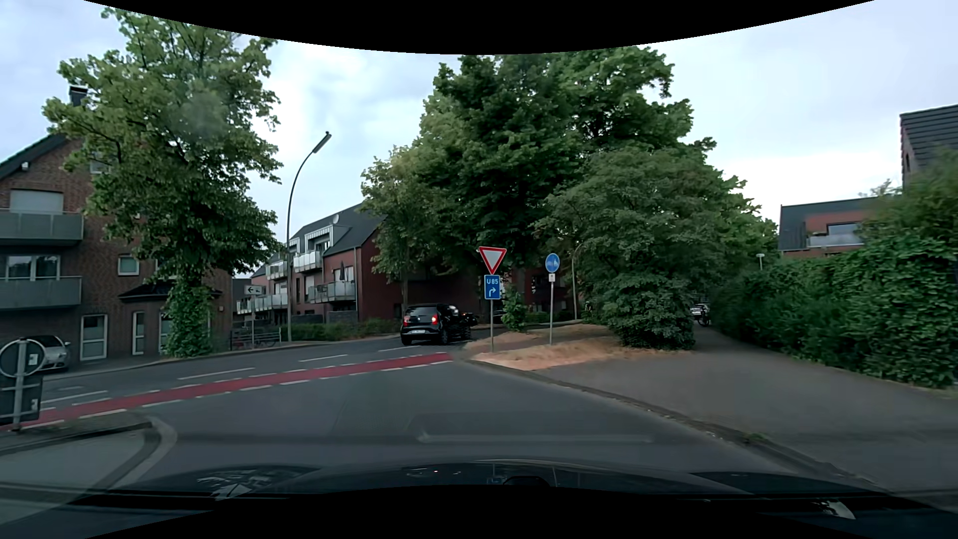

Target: Follow the waypoints while adhering to traffic rules and regulations

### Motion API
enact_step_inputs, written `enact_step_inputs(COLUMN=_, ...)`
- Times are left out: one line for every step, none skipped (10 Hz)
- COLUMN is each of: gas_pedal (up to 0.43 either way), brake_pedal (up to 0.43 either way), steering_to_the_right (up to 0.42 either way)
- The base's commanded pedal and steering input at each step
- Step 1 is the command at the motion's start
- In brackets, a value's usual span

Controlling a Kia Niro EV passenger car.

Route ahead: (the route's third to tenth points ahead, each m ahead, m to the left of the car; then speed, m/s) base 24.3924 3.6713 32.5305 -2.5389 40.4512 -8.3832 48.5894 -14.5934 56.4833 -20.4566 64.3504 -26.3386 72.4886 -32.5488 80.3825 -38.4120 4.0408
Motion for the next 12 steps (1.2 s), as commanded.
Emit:
enact_step_inputs(gas_pedal=0.0, brake_pedal=0.0, steering_to_the_right=-0.191)
enact_step_inputs(gas_pedal=0.0, brake_pedal=0.0, steering_to_the_right=-0.209)
enact_step_inputs(gas_pedal=0.0, brake_pedal=0.0, steering_to_the_right=-0.228)
enact_step_inputs(gas_pedal=0.0, brake_pedal=0.0, steering_to_the_right=-0.244)
enact_step_inputs(gas_pedal=0.008, brake_pedal=0.0, steering_to_the_right=-0.251)
enact_step_inputs(gas_pedal=0.008, brake_pedal=0.0, steering_to_the_right=-0.255)
enact_step_inputs(gas_pedal=0.008, brake_pedal=0.0, steering_to_the_right=-0.259)
enact_step_inputs(gas_pedal=0.008, brake_pedal=0.0, steering_to_the_right=-0.254)
enact_step_inputs(gas_pedal=0.008, brake_pedal=0.0, steering_to_the_right=-0.252)
enact_step_inputs(gas_pedal=0.008, brake_pedal=0.0, steering_to_the_right=-0.252)
enact_step_inputs(gas_pedal=0.008, brake_pedal=0.0, steering_to_the_right=-0.252)
enact_step_inputs(gas_pedal=0.008, brake_pedal=0.0, steering_to_the_right=-0.249)
